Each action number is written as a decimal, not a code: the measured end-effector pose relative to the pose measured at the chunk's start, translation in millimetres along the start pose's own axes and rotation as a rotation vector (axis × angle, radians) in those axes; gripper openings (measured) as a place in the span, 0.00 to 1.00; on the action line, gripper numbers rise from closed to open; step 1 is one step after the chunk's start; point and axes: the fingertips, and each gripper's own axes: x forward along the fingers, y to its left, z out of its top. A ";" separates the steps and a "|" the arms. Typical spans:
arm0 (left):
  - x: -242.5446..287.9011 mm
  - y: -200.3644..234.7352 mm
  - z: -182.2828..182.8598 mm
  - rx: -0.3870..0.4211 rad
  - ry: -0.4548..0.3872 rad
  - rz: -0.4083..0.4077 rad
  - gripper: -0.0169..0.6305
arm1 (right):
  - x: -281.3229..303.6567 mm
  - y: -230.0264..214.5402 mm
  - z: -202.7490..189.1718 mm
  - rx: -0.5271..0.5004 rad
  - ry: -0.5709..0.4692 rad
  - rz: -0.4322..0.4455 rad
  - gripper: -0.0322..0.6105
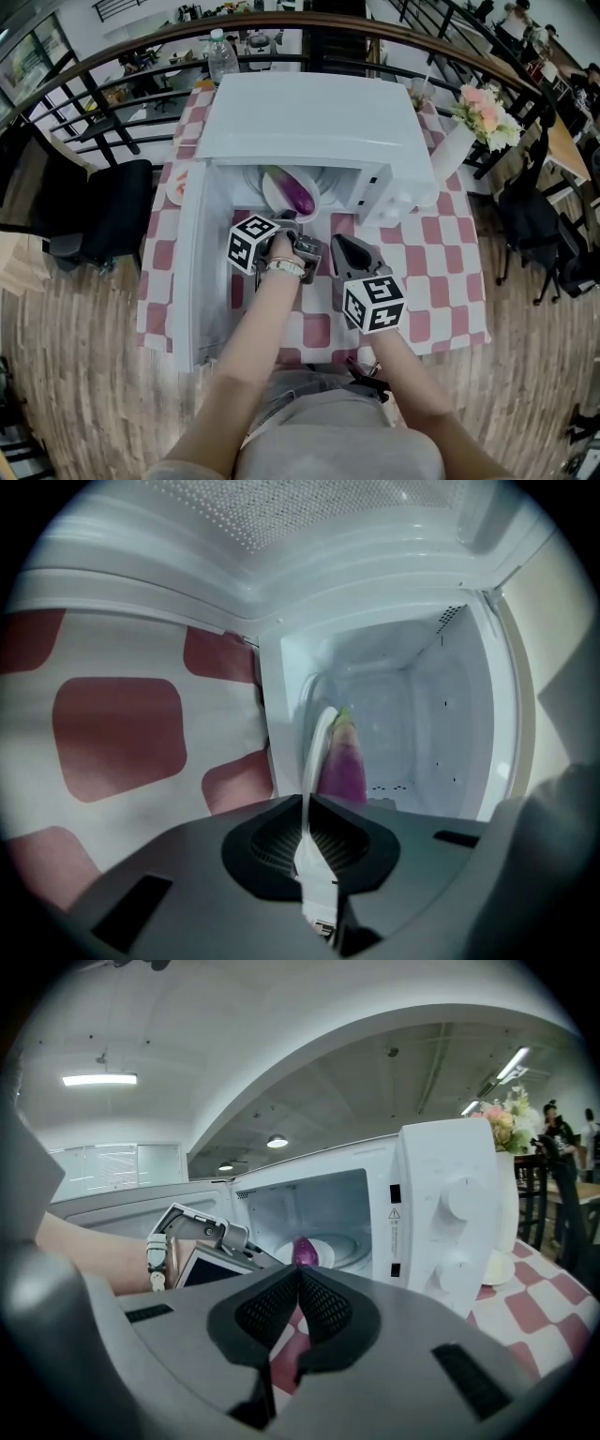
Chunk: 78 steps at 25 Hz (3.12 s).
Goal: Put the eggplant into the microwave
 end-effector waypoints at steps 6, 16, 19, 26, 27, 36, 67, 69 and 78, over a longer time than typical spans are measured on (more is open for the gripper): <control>8.9 -4.4 7.4 -0.006 -0.008 0.000 0.05 | 0.5 -5.4 -6.9 0.023 0.012 -0.007 0.09; 21.2 -6.8 13.9 0.015 0.009 0.052 0.09 | 3.6 -8.0 -16.5 0.039 0.039 -0.013 0.09; 23.8 -0.4 15.8 -0.003 0.020 0.085 0.21 | 5.4 -7.9 -18.7 0.042 0.047 -0.010 0.09; 32.4 3.7 20.8 0.000 0.017 0.113 0.32 | 9.7 -9.4 -21.2 0.048 0.055 -0.006 0.09; 33.9 4.0 20.9 -0.004 0.020 0.115 0.33 | 10.0 -10.0 -21.5 0.050 0.056 -0.007 0.09; 48.2 7.1 23.0 -0.015 0.034 0.125 0.39 | 12.5 -17.9 -28.4 0.066 0.068 -0.023 0.09; 14.0 -11.5 16.0 0.005 0.073 0.047 0.48 | 1.2 -14.5 -15.4 0.101 0.010 -0.053 0.09; 5.3 -12.9 14.7 -0.011 0.068 0.013 0.47 | -1.4 -11.3 -14.8 0.101 0.004 -0.052 0.09; -25.2 -30.1 1.2 0.033 0.095 -0.141 0.17 | -11.9 0.8 -10.7 0.085 -0.021 -0.037 0.09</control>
